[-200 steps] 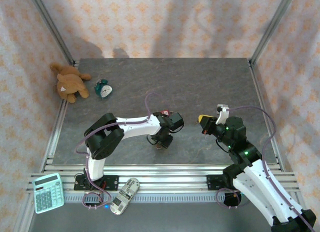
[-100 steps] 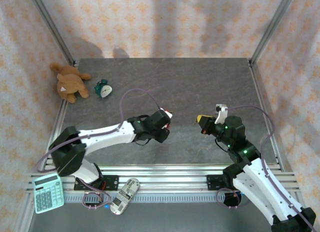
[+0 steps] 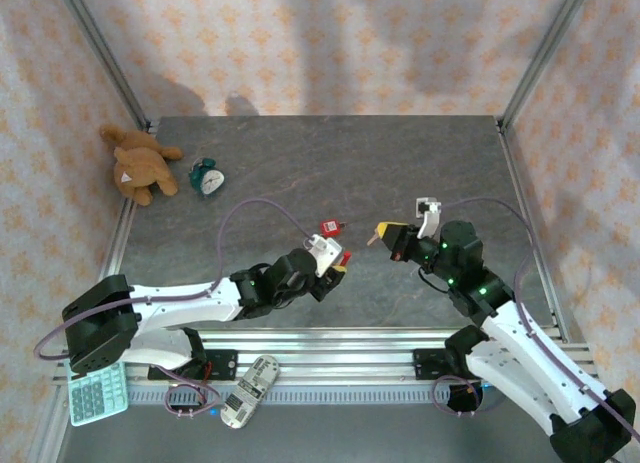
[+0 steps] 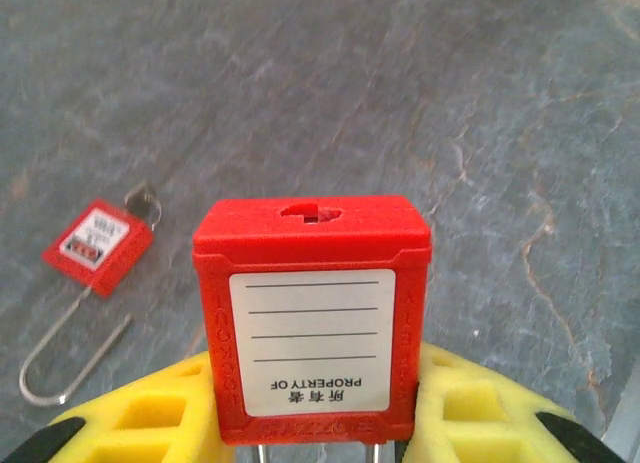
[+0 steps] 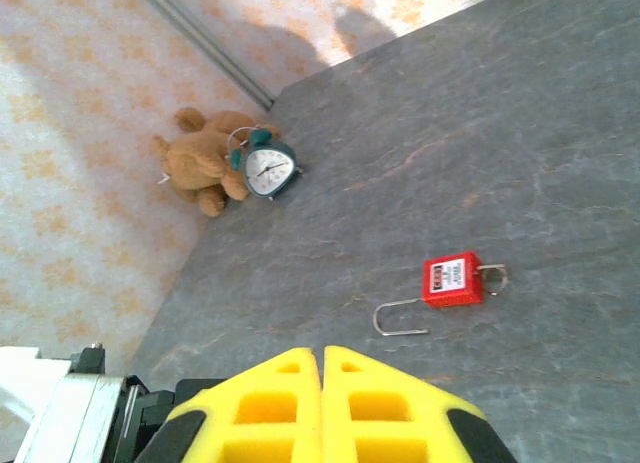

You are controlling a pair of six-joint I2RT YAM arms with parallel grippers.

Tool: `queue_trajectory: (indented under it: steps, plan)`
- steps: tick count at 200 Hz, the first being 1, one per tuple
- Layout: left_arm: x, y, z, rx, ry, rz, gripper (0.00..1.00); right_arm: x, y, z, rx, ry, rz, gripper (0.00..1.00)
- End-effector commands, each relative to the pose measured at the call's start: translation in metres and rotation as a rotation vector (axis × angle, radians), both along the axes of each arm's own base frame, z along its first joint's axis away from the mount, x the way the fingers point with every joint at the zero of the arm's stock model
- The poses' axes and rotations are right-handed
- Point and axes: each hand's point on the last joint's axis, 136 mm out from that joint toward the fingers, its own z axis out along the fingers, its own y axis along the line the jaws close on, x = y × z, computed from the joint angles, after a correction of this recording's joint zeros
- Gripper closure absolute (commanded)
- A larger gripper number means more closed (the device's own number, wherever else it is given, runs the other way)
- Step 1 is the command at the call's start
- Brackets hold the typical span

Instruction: Unlock with the key

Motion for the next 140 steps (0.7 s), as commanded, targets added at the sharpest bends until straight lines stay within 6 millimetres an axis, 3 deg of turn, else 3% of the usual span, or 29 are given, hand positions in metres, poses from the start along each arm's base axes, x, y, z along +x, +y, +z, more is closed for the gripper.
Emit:
queue_trajectory:
  steps: [1, 35, 78, 140]
  plan:
    - [0.005, -0.006, 0.033, -0.060, -0.169, -0.010, 0.68, -0.004, 0.011, 0.032, 0.057, -0.092, 0.055, 0.99]
    - [-0.004, -0.006, 0.037, -0.029, -0.298, -0.038, 0.68, -0.011, 0.011, 0.032, 0.036, -0.114, 0.070, 0.99]
    - [0.000, -0.006, 0.038, 0.020, -0.356, -0.018, 0.69, -0.012, 0.013, 0.026, 0.026, -0.118, 0.046, 0.99]
    - [0.004, -0.009, 0.033, 0.074, -0.362, -0.003, 0.69, -0.013, 0.034, 0.014, -0.031, -0.117, 0.038, 1.00]
